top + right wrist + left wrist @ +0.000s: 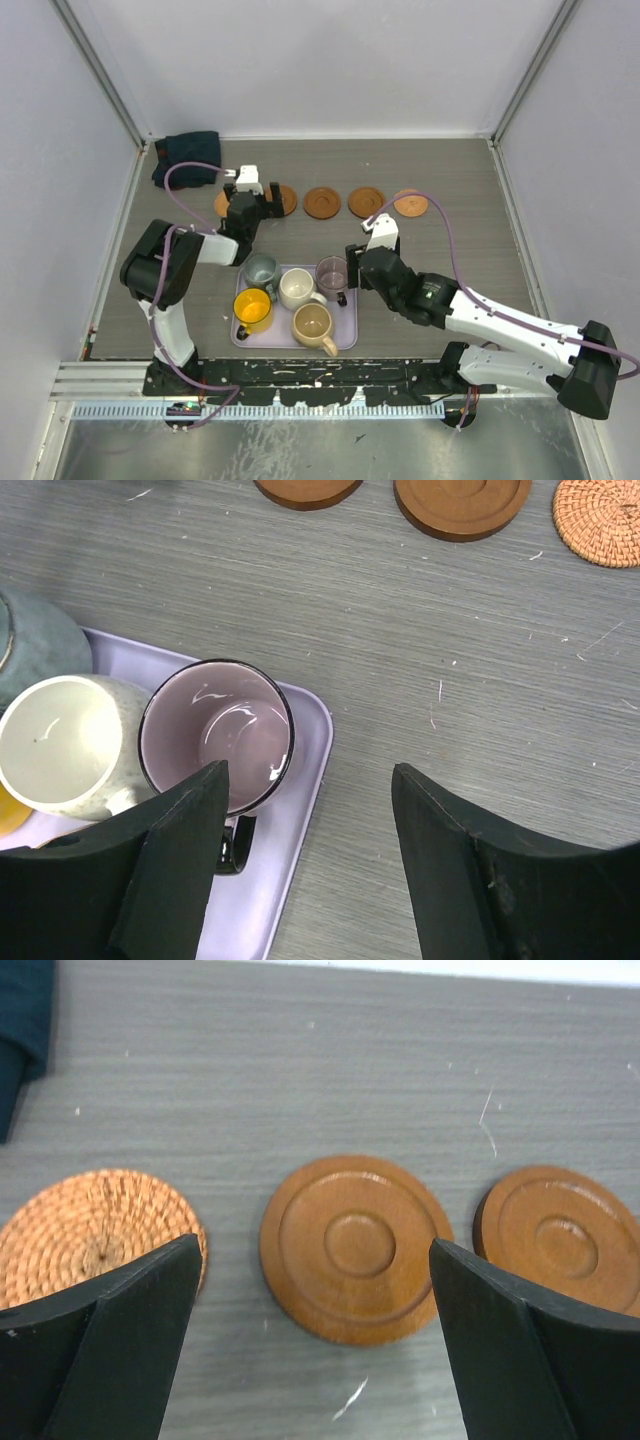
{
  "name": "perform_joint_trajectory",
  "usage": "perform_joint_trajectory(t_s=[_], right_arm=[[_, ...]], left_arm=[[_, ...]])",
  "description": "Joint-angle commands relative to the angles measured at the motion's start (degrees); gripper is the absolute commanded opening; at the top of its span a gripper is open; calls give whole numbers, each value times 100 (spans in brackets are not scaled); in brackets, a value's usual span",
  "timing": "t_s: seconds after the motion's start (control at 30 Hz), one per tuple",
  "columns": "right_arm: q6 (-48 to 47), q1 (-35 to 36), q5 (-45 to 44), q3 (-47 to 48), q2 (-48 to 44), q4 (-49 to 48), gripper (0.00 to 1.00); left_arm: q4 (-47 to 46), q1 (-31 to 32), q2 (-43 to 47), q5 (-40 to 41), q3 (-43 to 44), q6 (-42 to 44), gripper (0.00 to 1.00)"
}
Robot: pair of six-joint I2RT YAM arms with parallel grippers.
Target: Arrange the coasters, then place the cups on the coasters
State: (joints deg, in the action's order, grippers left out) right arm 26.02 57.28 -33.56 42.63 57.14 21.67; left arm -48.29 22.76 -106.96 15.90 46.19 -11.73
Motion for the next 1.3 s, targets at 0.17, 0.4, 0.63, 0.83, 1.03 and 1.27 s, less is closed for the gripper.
perform_joint_trajectory(t_s=[0.17,0.4,0.63,0.83,1.03,1.27], right_arm=[[-30,25,-344,274,62,-210,71],[-56,22,-729,204,12,-401,71],[-386,27,-862,10,305,-1698,71],[-684,28,-869,-156,496,-2417,71],[-404,22,-684,30,713,-1695,71],[81,111,-330,134,882,-650,70]], left_arm=[[-1530,0,-337,502,381,816,98],[-163,0,1232,652,-91,831,98],[1066,0,2483,51,-925,229,98],[1900,0,3363,363,-1349,-1031,98],[3176,9,3220,688,-1232,-1401,98],[3091,61,3198,643,-1635,-1495,98]])
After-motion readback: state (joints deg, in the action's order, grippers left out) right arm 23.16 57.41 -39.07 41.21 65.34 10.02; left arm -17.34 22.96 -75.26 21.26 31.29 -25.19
